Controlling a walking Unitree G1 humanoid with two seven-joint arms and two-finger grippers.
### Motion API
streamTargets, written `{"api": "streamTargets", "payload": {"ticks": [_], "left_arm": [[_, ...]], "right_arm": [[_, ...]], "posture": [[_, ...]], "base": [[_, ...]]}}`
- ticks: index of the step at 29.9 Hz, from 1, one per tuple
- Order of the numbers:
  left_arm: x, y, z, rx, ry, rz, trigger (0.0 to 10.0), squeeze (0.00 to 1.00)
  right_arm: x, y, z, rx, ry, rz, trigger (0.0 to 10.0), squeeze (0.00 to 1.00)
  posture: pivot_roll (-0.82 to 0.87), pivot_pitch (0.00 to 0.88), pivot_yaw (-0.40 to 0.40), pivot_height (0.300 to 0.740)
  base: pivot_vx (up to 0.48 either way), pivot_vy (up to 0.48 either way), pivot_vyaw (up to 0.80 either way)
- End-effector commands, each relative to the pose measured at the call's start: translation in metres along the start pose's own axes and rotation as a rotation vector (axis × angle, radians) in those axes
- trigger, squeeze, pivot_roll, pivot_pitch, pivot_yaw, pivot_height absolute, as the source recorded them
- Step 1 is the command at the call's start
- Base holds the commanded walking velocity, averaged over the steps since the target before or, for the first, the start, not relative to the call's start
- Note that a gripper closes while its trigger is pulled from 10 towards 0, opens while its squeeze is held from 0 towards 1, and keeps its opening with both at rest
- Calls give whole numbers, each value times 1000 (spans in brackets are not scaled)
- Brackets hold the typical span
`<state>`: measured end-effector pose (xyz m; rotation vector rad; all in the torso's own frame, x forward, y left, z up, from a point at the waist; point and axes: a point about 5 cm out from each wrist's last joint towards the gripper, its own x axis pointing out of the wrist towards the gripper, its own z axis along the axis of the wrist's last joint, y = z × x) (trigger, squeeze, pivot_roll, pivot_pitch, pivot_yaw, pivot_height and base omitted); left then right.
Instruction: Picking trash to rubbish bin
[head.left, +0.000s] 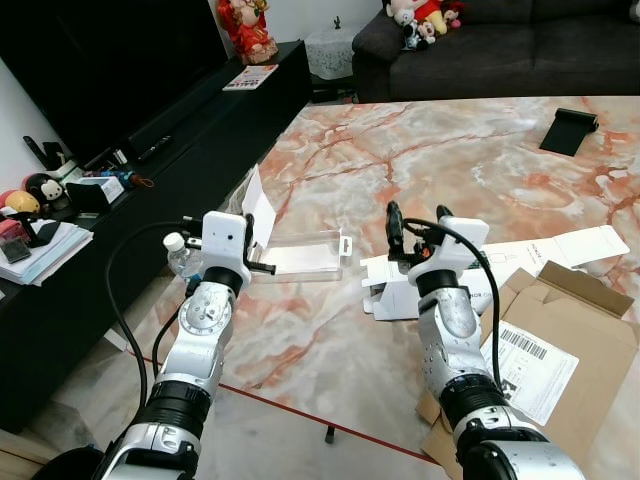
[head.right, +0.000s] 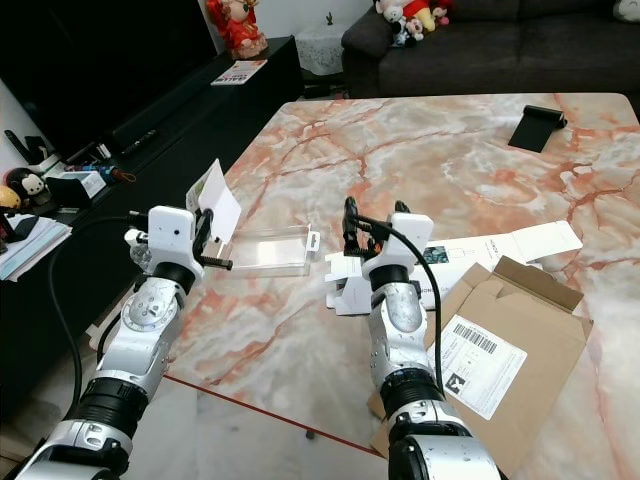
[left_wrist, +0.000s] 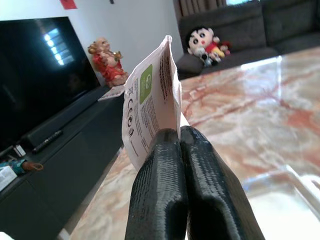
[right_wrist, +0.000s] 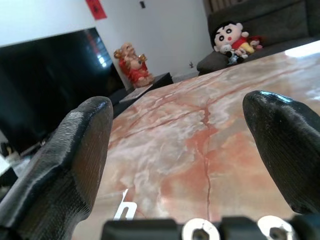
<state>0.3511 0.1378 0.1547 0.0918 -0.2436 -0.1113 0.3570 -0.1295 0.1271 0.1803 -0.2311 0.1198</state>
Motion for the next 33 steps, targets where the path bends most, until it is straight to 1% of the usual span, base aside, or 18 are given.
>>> {"api": "streamTargets", "payload": {"ticks": [1, 3, 9, 12, 13, 16, 18, 22, 25, 29, 33], "left_arm": [[3, 8, 1, -30, -7, 51, 10000, 0], [7, 6, 3, -40, -14, 57, 10000, 0], [7, 2, 0, -60, -13, 63, 10000, 0], [8, 1, 0, -61, -13, 63, 10000, 0], [10, 1, 3, -64, -24, 62, 10000, 0], [11, 2, 3, -69, -29, 71, 10000, 0], [12, 3, 2, -75, -24, 81, 10000, 0], [13, 1, 3, -61, -33, 61, 10000, 0], [13, 1, 2, -72, -26, 71, 10000, 0], [13, 0, 2, -74, -29, 70, 10000, 0], [12, -3, 0, -83, -26, 71, 10000, 0]], "right_arm": [[10, 11, 9, -11, -17, 52, 10000, 0], [14, 9, 15, -22, -22, 62, 10000, 0], [18, 3, 20, -46, -27, 67, 10000, 0], [18, 2, 21, -47, -26, 67, 10000, 0], [18, 2, 21, -49, -27, 69, 10000, 0], [17, 3, 19, -51, -18, 75, 10000, 0], [15, 4, 15, -53, 1, 73, 10000, 0], [17, 9, 15, -45, 0, 74, 10000, 0], [17, 11, 14, -63, 4, 81, 10000, 0], [18, 11, 15, -64, 1, 80, 10000, 0], [15, 7, 13, -69, 8, 78, 10000, 0]], "posture": [[-31, 0, 121, 740], [-40, 0, 109, 740], [-56, 0, 94, 740], [-56, 0, 94, 740], [-46, 0, 75, 740], [-39, 0, 83, 740], [-32, 0, 80, 740], [-31, 0, 83, 740], [-26, 0, 81, 740], [-29, 0, 78, 740], [-31, 0, 73, 740]], "base": [[0, 0, 0], [0, 0, 0], [0, 0, 0], [0, 0, 0], [0, 0, 0], [0, 0, 0], [-242, 0, 0], [-246, 0, 0], [-246, 0, 0], [-246, 0, 0], [-243, 0, 0]]}}
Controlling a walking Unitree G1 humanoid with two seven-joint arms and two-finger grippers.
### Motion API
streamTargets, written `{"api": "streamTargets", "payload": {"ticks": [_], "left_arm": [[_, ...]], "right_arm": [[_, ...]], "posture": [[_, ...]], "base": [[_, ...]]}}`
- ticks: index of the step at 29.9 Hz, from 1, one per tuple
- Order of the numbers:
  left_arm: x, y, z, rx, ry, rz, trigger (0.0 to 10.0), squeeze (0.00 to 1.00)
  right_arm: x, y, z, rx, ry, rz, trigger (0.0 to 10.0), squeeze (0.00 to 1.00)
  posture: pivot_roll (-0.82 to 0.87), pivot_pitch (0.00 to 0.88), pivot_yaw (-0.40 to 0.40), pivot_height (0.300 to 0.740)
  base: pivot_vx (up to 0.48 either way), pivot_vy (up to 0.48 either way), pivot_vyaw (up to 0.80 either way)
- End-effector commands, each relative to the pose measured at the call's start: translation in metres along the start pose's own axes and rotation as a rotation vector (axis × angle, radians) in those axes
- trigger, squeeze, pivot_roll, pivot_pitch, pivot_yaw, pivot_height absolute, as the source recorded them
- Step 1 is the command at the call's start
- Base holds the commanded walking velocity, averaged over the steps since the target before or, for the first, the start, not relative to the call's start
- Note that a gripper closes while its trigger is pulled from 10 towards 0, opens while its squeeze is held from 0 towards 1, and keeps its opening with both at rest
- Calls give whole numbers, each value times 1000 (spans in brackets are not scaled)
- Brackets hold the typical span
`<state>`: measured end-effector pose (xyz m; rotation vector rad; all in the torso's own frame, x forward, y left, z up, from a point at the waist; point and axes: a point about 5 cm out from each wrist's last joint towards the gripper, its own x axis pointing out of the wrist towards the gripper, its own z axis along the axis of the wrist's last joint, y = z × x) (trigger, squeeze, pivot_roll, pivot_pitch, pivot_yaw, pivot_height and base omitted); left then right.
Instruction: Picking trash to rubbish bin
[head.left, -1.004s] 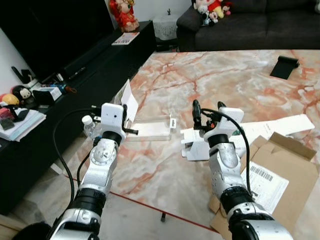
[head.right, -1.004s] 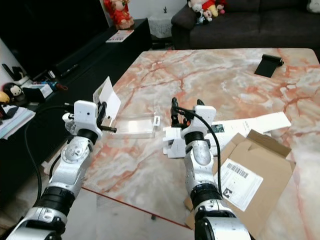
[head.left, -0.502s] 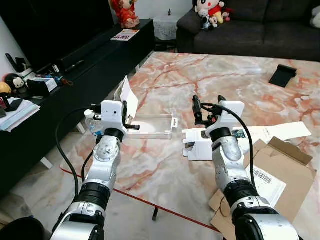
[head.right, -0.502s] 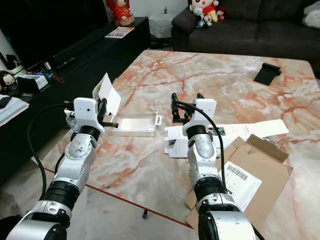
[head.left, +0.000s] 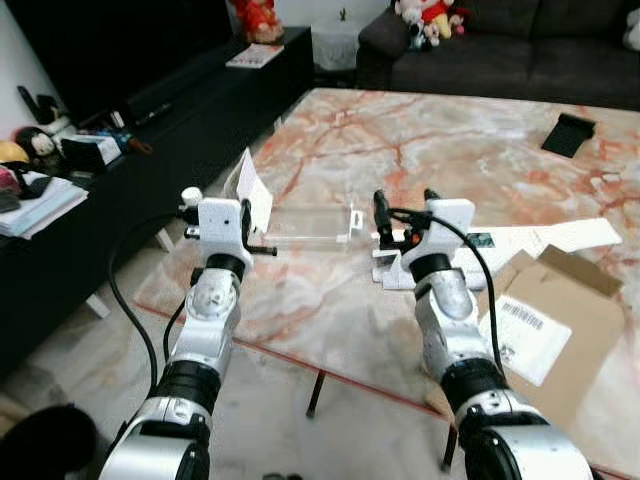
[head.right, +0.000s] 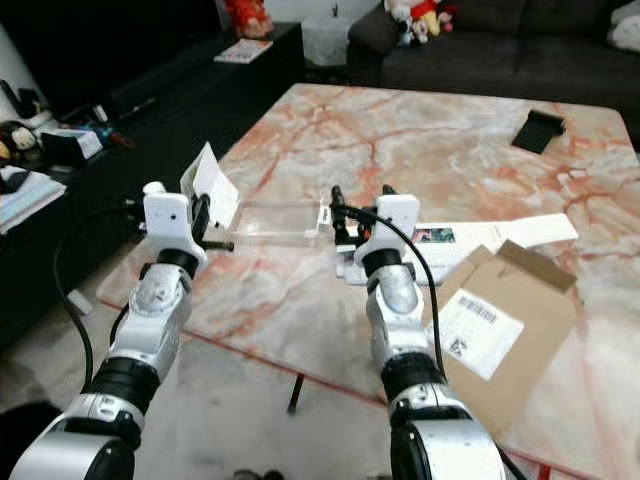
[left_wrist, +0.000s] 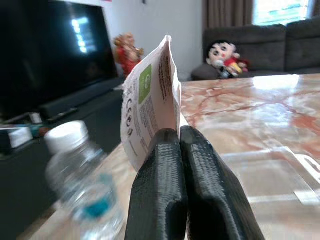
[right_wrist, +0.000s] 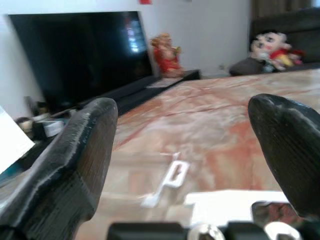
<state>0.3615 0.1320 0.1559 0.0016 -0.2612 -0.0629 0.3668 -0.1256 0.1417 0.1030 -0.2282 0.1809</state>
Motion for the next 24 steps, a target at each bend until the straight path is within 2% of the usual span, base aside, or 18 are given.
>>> {"api": "streamTargets", "payload": {"ticks": [1, 14, 24], "left_arm": [[1, 1, 1, -3, -6, 10, 10000, 0], [1, -1, -2, 2, 8, 13, 10000, 0], [-6, 17, -9, -4, 34, 58, 10000, 0]], "right_arm": [[1, 1, 2, 8, -5, 5, 10000, 0], [0, 1, 1, 14, -2, 4, 10000, 0], [-2, 2, -1, 30, 3, 14, 10000, 0]], "posture": [[-31, 0, 73, 740], [-49, 0, 74, 740], [-52, 0, 68, 740]], "base": [[-240, 0, 0], [-37, 0, 0], [0, 0, 0]]}}
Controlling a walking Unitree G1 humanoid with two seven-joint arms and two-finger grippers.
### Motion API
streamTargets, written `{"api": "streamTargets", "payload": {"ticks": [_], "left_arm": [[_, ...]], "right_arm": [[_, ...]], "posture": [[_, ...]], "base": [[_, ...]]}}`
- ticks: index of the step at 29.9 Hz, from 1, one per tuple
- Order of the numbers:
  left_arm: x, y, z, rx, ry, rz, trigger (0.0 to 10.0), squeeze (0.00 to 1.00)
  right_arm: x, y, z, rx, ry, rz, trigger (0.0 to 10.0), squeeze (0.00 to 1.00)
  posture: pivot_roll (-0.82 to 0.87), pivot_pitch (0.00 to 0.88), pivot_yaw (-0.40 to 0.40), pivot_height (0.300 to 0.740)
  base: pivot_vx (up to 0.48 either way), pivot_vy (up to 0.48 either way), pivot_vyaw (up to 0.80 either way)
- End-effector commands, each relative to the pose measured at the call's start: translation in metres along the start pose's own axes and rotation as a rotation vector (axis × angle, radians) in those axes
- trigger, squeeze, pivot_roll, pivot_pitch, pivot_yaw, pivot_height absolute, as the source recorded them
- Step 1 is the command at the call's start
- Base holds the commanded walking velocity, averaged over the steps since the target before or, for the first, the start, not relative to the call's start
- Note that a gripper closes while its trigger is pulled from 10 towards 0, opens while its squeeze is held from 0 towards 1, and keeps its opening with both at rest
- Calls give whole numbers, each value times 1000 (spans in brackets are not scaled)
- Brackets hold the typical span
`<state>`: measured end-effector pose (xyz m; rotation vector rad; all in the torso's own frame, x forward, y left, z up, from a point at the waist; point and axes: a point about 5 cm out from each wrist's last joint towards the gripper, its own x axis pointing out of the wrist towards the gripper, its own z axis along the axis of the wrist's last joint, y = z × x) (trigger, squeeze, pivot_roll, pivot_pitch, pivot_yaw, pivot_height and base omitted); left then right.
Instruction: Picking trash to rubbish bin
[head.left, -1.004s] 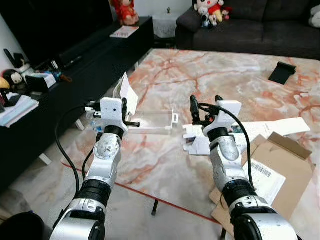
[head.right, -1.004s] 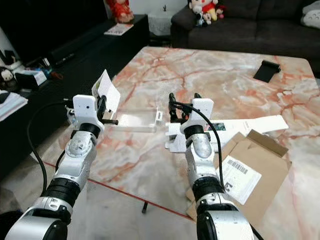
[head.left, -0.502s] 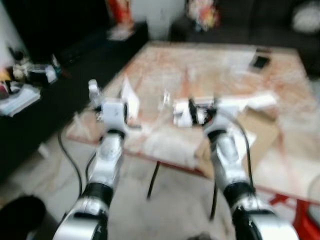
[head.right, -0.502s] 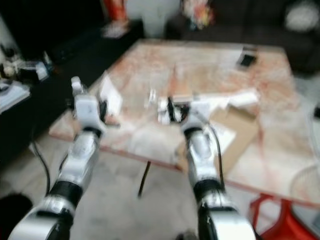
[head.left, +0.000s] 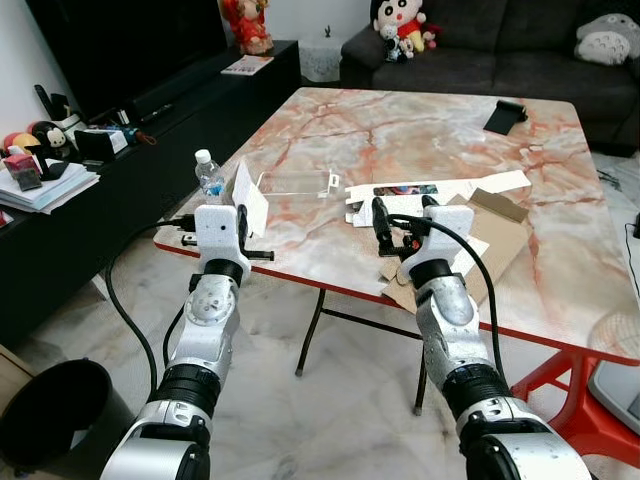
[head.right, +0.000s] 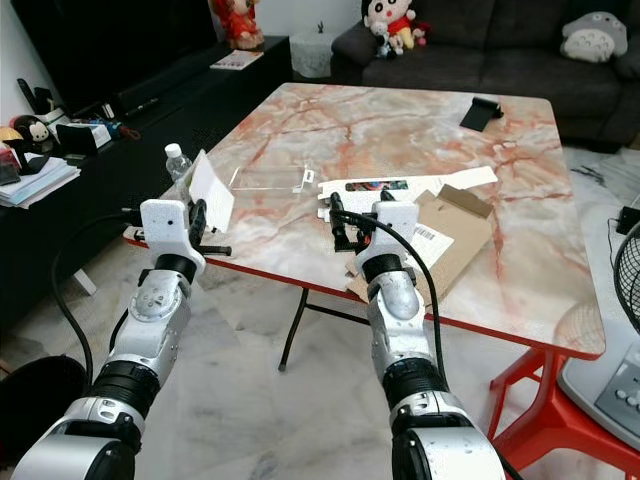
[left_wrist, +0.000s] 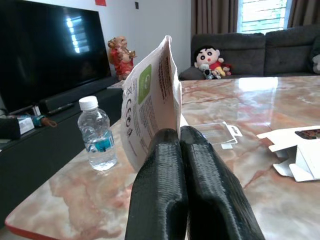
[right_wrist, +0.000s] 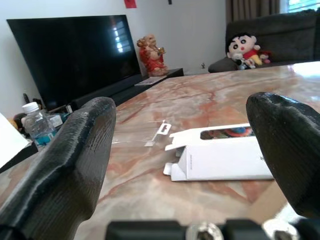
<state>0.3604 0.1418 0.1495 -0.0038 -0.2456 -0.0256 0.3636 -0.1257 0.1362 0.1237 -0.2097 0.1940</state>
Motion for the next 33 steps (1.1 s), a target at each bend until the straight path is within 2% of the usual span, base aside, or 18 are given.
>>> {"api": "streamTargets", "payload": {"ticks": [1, 16, 33], "left_arm": [[-3, 8, -4, -1, 20, 21, 10000, 0], [-4, 6, -3, -6, 18, 9, 10000, 0], [-6, 5, -4, -10, 21, 8, 10000, 0]], "right_arm": [[2, 2, 3, 7, -12, 5, 10000, 0], [2, 5, 2, -7, -5, 14, 10000, 0], [0, 6, 0, -20, 6, 17, 10000, 0]], "posture": [[-48, 0, 68, 740], [-45, 0, 68, 740], [-43, 0, 66, 740]], "base": [[0, 0, 0], [0, 0, 0], [-248, 0, 0]]}}
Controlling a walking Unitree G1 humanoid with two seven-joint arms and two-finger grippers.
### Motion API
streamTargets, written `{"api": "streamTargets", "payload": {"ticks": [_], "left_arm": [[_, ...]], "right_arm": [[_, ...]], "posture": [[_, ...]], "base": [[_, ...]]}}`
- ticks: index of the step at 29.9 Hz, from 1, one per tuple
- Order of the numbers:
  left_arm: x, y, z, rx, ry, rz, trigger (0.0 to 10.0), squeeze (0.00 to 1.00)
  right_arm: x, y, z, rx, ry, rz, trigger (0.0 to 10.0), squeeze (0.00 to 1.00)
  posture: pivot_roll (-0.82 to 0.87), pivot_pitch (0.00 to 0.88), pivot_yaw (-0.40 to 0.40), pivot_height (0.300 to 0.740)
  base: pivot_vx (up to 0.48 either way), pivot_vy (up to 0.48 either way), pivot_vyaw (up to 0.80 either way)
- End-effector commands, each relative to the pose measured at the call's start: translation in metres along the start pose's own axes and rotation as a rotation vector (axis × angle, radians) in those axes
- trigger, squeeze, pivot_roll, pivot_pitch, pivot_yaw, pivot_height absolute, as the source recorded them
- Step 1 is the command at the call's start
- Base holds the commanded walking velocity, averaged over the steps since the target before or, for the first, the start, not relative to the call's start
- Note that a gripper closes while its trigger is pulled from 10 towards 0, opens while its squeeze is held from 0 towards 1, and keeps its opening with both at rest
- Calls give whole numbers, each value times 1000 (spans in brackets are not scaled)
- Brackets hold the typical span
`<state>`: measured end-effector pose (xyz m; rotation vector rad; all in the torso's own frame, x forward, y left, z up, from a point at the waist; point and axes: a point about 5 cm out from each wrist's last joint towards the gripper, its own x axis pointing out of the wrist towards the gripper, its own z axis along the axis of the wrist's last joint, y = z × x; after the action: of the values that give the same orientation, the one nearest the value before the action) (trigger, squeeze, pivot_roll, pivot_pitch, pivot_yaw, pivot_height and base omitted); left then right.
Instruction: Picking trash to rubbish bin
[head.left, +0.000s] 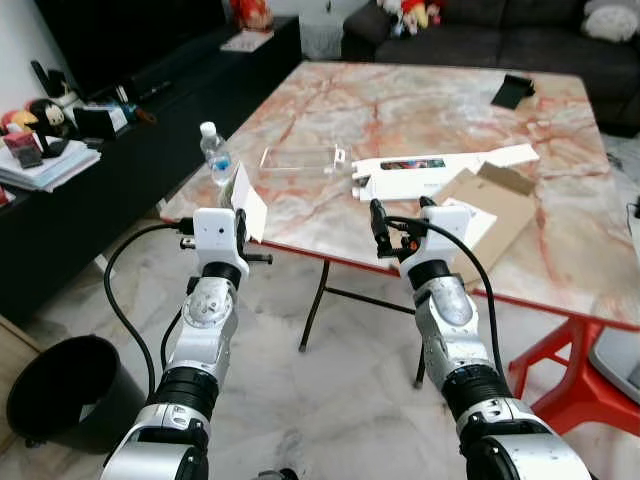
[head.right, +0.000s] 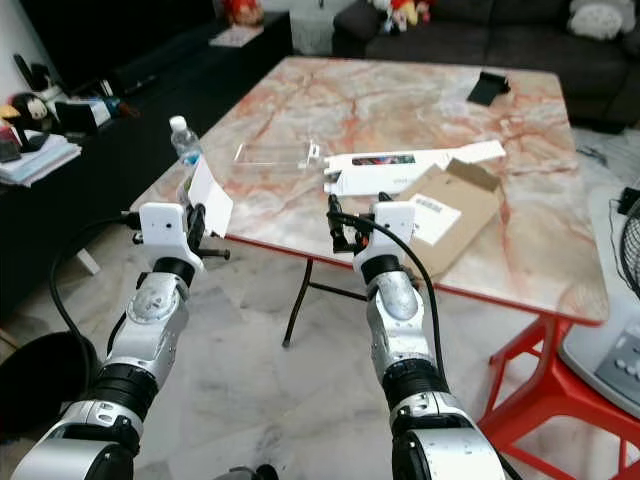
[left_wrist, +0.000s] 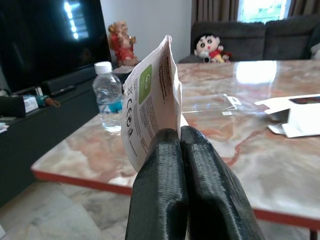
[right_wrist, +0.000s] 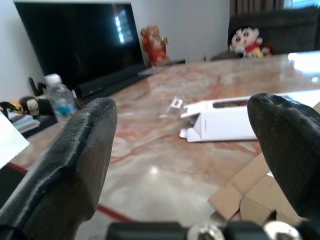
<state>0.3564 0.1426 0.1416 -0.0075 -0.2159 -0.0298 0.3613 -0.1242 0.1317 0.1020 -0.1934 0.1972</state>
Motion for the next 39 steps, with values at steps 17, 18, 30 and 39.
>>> {"api": "streamTargets", "payload": {"ticks": [17, 18, 30, 39], "left_arm": [[-16, 32, -28, 29, 136, 65, 10000, 0], [-17, 33, -30, 30, 147, 66, 10000, 0], [-62, 51, -95, 70, 503, 66, 10000, 0], [-95, 59, -122, 78, 673, 84, 10000, 0]], "right_arm": [[-5, -1, -10, -11, 57, 0, 10000, 0], [-6, -1, -12, -11, 67, 0, 10000, 0], [-66, -5, -94, -4, 489, -44, 10000, 0], [-116, -6, -134, 81, 742, -84, 10000, 0]], "posture": [[-40, 0, 60, 740], [-40, 0, 60, 740], [-16, 0, 63, 740], [-7, 0, 66, 740]], "base": [[-29, 0, 0], [0, 0, 0], [0, 0, 206], [0, 0, 0]]}}
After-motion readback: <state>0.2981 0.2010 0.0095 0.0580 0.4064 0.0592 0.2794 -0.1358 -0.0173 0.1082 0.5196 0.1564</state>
